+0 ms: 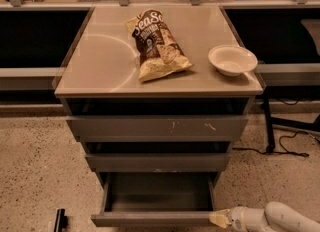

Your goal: Close bottom drawer

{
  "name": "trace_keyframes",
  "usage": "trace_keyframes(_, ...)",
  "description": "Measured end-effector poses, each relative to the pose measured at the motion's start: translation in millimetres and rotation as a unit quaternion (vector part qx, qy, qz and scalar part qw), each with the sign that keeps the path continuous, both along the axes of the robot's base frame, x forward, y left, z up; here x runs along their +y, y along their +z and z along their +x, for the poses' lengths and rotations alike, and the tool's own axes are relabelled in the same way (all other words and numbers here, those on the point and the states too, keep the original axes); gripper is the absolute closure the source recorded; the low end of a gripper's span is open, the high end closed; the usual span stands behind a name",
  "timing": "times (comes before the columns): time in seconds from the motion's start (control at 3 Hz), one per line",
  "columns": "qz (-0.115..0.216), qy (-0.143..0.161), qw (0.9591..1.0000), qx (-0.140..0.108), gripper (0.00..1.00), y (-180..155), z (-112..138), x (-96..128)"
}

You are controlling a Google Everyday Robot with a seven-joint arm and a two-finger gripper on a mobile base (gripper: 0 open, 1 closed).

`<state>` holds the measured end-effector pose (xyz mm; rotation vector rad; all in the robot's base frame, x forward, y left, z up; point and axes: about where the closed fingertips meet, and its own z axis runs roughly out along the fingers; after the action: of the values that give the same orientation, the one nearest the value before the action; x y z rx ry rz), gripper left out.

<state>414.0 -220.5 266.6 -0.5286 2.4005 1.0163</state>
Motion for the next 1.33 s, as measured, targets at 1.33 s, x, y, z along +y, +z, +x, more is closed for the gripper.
trace_keyframes(1.33, 0.027, -0.025, 0.9983, 0.044, 1.0, -55.6, -16.0, 3.0)
